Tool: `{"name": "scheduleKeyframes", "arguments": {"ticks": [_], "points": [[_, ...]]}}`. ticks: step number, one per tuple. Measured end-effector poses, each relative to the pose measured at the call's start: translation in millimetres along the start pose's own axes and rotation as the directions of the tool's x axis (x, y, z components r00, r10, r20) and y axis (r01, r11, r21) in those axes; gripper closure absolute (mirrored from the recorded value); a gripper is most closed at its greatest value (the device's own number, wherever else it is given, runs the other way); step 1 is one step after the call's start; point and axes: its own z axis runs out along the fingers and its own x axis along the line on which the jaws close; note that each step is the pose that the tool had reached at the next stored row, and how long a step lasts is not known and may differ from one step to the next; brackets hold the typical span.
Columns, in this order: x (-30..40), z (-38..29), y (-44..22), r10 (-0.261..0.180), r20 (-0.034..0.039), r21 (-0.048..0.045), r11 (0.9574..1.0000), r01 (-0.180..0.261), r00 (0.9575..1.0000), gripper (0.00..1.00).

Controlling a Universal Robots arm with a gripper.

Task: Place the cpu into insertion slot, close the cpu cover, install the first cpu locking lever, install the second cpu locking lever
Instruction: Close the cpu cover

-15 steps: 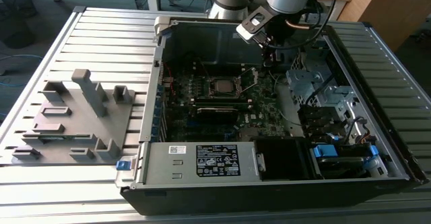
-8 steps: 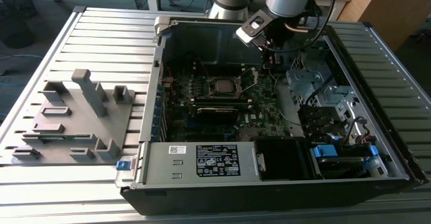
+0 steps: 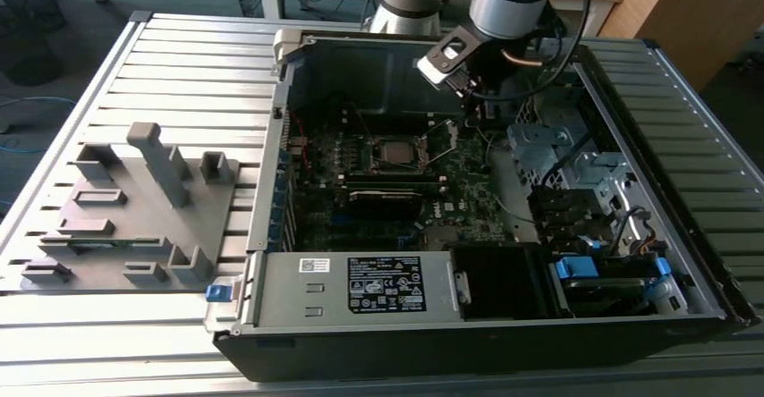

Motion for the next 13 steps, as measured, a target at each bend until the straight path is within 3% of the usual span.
{"name": "scheduleKeyframes", "arguments": {"ticks": [9, 13], "points": [[-0.1, 2.7, -0.5, 0.0, 0.0, 0.0, 1.0, 0.0, 1.0, 0.9], [-0.2, 2.4, -8.4, 0.0, -0.0001, -0.0036, 1.0, 0.0, 1.0, 0.9]]}}
